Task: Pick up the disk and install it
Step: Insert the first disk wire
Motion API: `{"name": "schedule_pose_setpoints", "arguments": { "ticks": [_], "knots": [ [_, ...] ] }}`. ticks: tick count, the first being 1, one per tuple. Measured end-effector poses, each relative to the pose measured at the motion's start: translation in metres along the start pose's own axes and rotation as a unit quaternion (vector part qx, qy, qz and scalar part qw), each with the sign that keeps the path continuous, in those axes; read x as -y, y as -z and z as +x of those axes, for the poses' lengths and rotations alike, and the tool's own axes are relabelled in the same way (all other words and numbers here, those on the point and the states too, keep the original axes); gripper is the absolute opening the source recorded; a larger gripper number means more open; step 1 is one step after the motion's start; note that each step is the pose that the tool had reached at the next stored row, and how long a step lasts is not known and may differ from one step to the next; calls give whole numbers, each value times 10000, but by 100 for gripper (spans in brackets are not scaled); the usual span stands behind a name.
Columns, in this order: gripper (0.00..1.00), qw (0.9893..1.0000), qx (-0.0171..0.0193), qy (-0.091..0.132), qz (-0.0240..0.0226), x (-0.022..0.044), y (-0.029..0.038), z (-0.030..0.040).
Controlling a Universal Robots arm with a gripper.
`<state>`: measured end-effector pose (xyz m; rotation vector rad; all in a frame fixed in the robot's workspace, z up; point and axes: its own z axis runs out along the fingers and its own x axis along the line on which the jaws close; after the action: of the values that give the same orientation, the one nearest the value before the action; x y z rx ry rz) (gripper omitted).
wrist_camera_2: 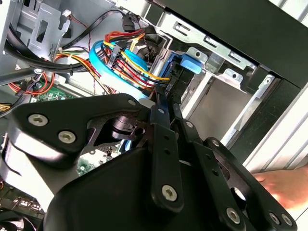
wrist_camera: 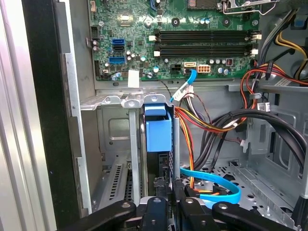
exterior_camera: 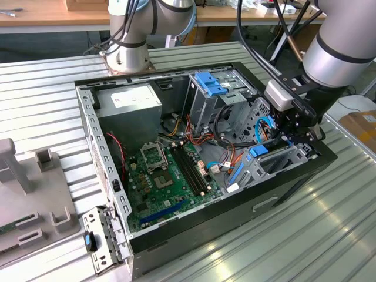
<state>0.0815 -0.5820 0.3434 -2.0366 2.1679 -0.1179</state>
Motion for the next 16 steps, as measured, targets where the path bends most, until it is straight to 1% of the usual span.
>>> {"name": "schedule_pose_setpoints", "arguments": {
  "ticks": [3,4,6,11,16],
  "knots": [
    [16,10000,6,19,-1,-1,-10,1],
    [16,10000,10,56,-4,-2,-11,0],
    [16,10000,17,84,-5,-6,-33,4],
    [16,10000,14,95,-7,-12,-62,9],
    [16,10000,17,95,-6,-12,-65,9]
  ]
}}
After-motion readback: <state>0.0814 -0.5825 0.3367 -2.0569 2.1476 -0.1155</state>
